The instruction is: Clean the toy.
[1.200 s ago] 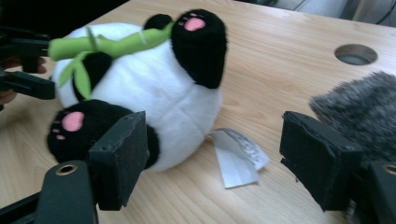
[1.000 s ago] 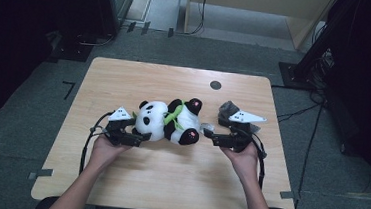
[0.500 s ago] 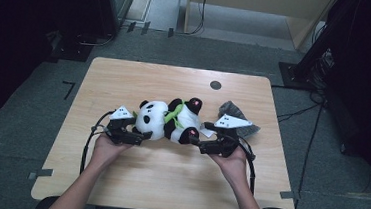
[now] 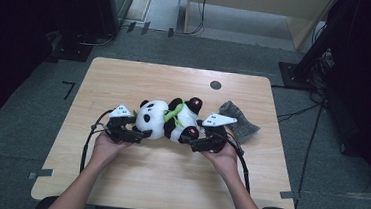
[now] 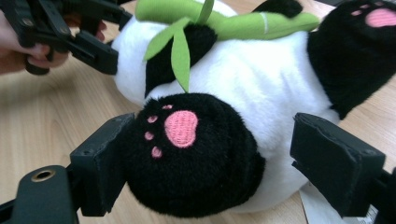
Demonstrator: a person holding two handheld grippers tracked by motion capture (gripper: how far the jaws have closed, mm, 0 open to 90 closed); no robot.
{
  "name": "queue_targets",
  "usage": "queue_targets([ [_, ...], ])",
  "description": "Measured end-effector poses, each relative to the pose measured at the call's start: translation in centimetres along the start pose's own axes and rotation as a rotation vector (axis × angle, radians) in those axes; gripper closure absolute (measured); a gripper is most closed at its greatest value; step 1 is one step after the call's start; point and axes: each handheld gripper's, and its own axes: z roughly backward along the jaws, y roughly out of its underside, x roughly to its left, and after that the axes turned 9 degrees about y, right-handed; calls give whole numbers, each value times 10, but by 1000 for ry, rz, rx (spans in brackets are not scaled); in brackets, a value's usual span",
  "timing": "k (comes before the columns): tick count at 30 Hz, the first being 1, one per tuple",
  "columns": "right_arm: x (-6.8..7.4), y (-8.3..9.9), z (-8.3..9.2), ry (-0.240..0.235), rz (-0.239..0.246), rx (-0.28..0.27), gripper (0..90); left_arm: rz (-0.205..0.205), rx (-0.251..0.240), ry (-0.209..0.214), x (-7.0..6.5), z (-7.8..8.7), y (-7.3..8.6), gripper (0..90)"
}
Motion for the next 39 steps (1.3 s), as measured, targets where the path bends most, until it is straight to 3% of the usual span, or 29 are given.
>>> queue_targets([
  [5, -2, 4, -11, -4, 37, -12, 152, -1, -2, -2, 0, 0, -2, 141],
  [9, 0, 5, -13, 24, 84, -19, 172, 47, -22, 20, 1, 0, -3, 146],
  [16, -2, 0, -20, 69, 62, -7, 192, 55, -7, 7, 0, -2, -9, 151],
  [19, -2, -4, -23, 103, 63, 8, 303, 43, -4, -5, 0, -4, -11, 160],
  [23, -5, -9, -21, 101, 66, 22, 503, 10, -1, -21, 0, -5, -11, 162],
  [26, -7, -15, -17, 94, 19, 48, 564, 19, -20, 0, 1, -1, -12, 152],
  [28, -12, -22, -13, 63, -38, 69, 577, 13, -55, 20, 1, 4, -14, 124],
  [31, -21, -29, -3, 29, -133, 81, 579, -35, -94, 54, -3, 13, -15, 69],
  [35, -26, -36, 13, 27, -154, 69, 580, -114, -83, 57, -6, 19, -11, 45],
  [39, -29, -44, 29, -1, -189, 36, 579, -160, -62, 41, -11, 19, -6, 0],
])
